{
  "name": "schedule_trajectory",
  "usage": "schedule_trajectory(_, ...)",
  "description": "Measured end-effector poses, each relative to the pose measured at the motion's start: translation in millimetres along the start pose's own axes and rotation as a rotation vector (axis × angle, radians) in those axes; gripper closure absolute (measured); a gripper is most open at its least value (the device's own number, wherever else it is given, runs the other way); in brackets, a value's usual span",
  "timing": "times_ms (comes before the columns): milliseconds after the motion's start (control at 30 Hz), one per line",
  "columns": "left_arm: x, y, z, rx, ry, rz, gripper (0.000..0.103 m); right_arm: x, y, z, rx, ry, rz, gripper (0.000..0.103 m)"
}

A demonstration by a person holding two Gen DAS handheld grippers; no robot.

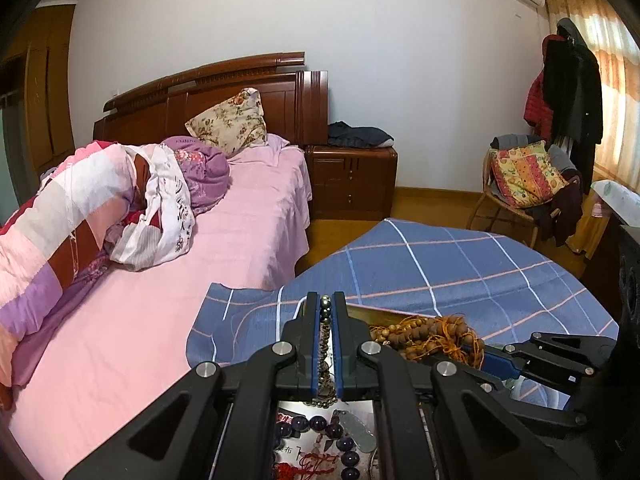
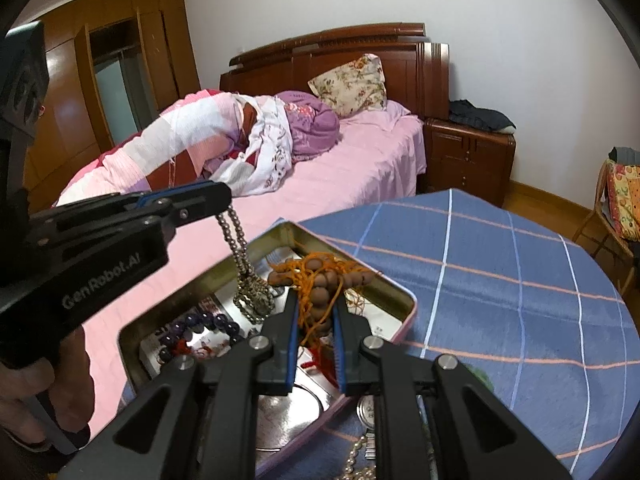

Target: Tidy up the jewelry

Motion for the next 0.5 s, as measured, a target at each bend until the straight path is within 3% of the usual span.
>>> schedule_trajectory(500,-4,19,21,-0.081,-0.008,-0.01,0.099,9,11,11,-0.037,0.018,0.011,0.086)
Point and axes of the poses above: each gripper's, at about its wrist camera, not at the fingertips, and z roughly the way its jaws point, x to its right, y to its underside, the point moved 9 cm from there along z, roughly the way its jaws point
